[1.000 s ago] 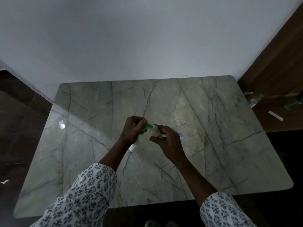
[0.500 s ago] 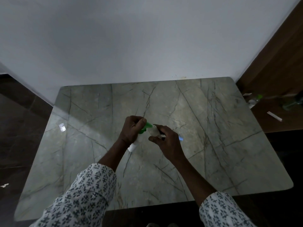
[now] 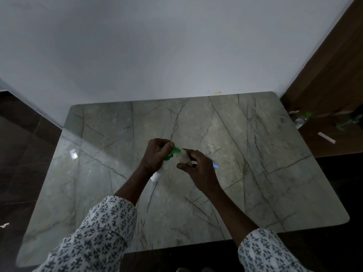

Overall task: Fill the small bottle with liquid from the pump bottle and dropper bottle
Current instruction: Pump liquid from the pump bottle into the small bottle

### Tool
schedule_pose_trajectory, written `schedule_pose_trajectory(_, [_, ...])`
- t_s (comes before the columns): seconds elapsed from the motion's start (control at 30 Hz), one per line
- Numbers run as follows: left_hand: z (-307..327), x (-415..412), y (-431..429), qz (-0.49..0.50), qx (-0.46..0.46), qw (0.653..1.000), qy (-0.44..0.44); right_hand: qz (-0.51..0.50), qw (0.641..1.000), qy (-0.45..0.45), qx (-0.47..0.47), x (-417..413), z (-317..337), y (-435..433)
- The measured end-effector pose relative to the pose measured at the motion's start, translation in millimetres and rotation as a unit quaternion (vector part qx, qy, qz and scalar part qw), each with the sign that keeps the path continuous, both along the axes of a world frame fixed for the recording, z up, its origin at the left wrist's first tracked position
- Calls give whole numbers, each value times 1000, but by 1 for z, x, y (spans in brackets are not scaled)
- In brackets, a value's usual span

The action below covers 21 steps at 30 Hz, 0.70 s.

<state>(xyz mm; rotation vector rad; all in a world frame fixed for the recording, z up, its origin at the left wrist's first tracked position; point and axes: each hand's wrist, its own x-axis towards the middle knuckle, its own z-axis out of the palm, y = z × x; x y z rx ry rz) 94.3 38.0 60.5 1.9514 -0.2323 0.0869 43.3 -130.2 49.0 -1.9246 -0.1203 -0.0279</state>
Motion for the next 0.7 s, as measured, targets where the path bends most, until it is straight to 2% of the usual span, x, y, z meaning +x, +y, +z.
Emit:
schedule_pose_trajectory(0.13, [1,-1,0,-18,6,1000,7,3,1000,-5,-18,-2,0,-2])
schedule_pose_trajectory(0.43, [3,3,13,-53,104,993,15,13,995,-34,-97,0,3,-11])
schedule_pose_trajectory(0.7, [5,4,13,-57,111,992,16,13,994,-32,-99,-1,5,-7])
